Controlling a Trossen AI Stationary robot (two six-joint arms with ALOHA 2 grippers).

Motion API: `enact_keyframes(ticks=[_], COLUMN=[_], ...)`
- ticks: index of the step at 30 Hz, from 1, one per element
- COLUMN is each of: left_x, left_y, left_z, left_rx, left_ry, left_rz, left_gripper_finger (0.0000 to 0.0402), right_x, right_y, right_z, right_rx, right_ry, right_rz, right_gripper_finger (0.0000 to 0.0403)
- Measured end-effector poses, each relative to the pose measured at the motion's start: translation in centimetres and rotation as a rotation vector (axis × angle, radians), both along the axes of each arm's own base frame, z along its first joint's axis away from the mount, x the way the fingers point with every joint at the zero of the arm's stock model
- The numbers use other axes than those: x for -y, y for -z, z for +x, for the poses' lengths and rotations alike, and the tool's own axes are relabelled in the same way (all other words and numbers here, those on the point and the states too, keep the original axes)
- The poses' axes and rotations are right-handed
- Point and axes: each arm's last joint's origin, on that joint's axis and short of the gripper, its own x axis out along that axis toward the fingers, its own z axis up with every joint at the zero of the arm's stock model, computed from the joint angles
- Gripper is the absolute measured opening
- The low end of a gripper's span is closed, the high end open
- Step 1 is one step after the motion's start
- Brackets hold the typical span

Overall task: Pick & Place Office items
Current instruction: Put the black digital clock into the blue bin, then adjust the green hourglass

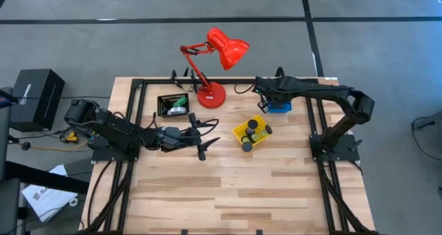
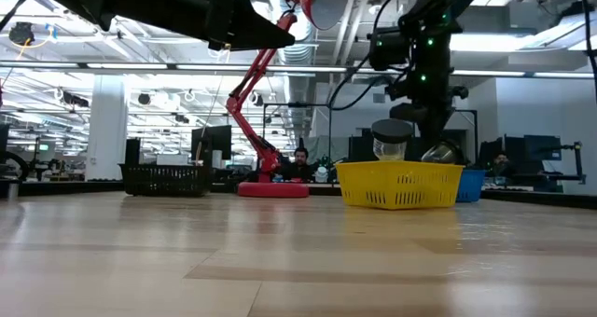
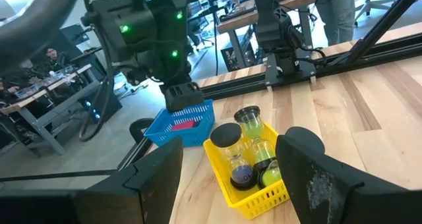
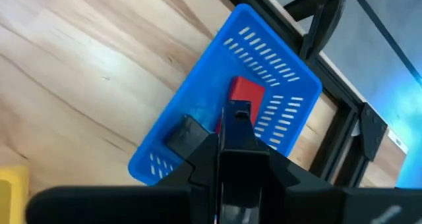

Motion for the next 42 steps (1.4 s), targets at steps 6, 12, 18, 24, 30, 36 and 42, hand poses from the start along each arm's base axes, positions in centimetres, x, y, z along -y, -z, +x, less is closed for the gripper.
enact_keyframes(ticks=[6,12,18,24,30,36,42], left_x=[0.0,0.0,0.0,0.0,-0.2,-1.1,-1.8], left_y=[0.0,0.0,0.0,0.0,0.0,0.0,0.0], left_z=[0.0,0.0,0.0,0.0,0.0,0.1,0.2], left_rx=[0.000,0.001,0.003,0.003,0.003,0.002,0.004], left_ry=[0.000,0.000,-0.001,-0.001,-0.006,-0.036,-0.064], left_rz=[-0.001,-0.002,-0.009,-0.009,-0.008,-0.005,-0.008], left_gripper_finger=[0.0237,0.0237,0.0237,0.0237,0.0237,0.0237,0.0237], right_x=[0.3,0.5,0.7,0.6,0.5,-0.4,-2.3], right_y=[1.3,2.9,4.5,4.9,4.5,2.1,-1.9], right_z=[0.5,1.0,1.3,1.1,0.8,-0.6,-2.3], right_rx=[-0.038,-0.099,-0.179,-0.224,-0.236,-0.233,-0.108], right_ry=[0.000,0.000,-0.029,-0.030,-0.030,-0.007,-0.016], right_rz=[0.020,0.050,0.090,0.113,0.118,0.114,0.063], right_gripper_finger=[0.0054,0.0054,0.0074,0.0132,0.0180,0.0197,0.0191])
